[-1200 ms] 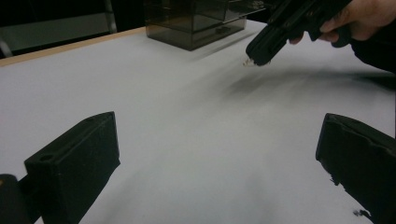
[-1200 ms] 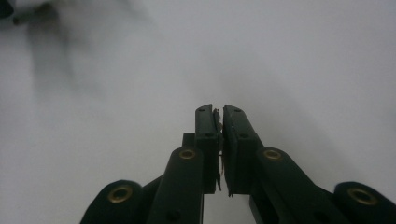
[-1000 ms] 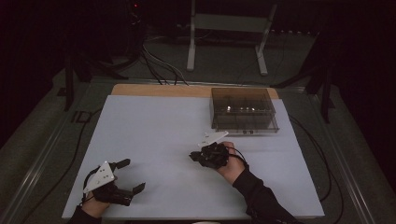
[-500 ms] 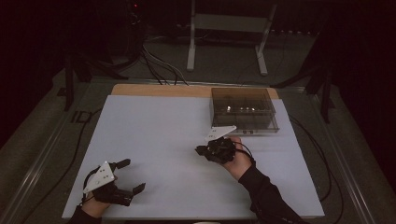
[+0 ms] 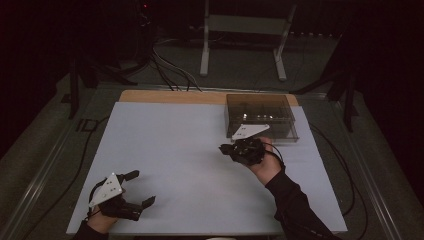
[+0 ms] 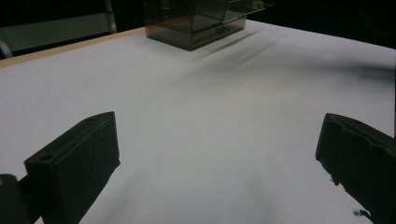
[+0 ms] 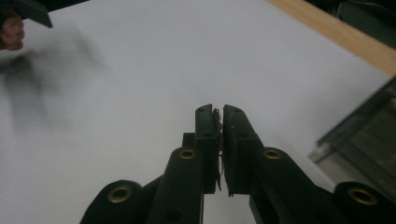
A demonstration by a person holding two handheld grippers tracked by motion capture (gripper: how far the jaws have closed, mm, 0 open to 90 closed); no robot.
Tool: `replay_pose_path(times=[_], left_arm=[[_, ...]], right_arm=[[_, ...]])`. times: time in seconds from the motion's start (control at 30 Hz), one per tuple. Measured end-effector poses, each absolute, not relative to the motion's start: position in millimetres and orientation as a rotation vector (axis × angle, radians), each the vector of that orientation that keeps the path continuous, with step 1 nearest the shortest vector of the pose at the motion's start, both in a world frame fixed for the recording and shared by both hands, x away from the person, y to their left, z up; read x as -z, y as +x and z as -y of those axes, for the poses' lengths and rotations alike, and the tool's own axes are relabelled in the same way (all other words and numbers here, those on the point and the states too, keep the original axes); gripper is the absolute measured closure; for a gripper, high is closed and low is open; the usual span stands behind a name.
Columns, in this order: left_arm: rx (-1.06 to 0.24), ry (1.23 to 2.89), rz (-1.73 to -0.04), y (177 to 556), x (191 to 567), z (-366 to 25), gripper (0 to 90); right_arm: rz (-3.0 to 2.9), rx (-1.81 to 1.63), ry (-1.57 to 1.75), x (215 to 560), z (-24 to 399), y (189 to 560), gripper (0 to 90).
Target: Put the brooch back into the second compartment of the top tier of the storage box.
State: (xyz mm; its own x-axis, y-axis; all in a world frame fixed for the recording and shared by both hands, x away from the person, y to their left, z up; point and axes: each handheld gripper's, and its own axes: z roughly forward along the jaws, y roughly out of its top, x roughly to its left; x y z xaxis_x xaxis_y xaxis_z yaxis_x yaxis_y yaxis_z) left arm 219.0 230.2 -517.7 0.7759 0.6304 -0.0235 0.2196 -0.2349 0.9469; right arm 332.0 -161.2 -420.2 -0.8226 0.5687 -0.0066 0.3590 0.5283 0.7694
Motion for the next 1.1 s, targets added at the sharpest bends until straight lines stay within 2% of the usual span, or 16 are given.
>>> replay_pose_path(times=[0.7, 1.1], left_arm=[[-0.443, 1.812, -0.654, 218.3, 517.4, -229.7, 0.6], [-0.445, 1.811, -0.656, 217.9, 517.2, -229.8, 0.6]], right_arm=[[-2.367, -1.196, 0.88, 386.3, 203.8, 348.7, 85.1], [-2.312, -1.2, 0.954, 381.2, 227.3, 354.8, 85.1]])
